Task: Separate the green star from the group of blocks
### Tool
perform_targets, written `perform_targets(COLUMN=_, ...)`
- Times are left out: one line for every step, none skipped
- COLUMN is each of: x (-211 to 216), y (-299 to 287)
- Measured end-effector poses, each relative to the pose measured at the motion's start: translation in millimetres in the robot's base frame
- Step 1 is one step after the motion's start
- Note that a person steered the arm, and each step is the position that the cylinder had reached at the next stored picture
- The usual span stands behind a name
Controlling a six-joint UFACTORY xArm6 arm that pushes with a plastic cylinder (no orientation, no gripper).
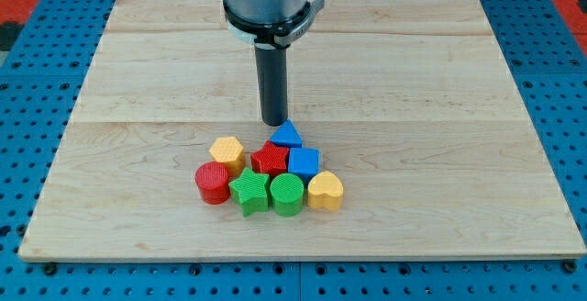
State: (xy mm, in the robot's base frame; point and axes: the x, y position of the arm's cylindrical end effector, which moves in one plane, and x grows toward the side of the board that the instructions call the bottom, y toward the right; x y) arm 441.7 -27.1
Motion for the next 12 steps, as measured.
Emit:
perform_targets(x=0, y=0)
perform_targets(x=0, y=1)
perform_targets(x=0, y=3)
perform_targets(x=1, y=4)
perform_targets(x=-10, y=66)
perform_targets(x=-10, y=83)
perform_targets(x=-10, y=96)
perform_targets(x=-14, y=106)
perform_targets(x=-20, y=109)
perform_targets(x=23, y=157)
perform_targets(x=108, y=170)
perform_targets(x=154, y=117)
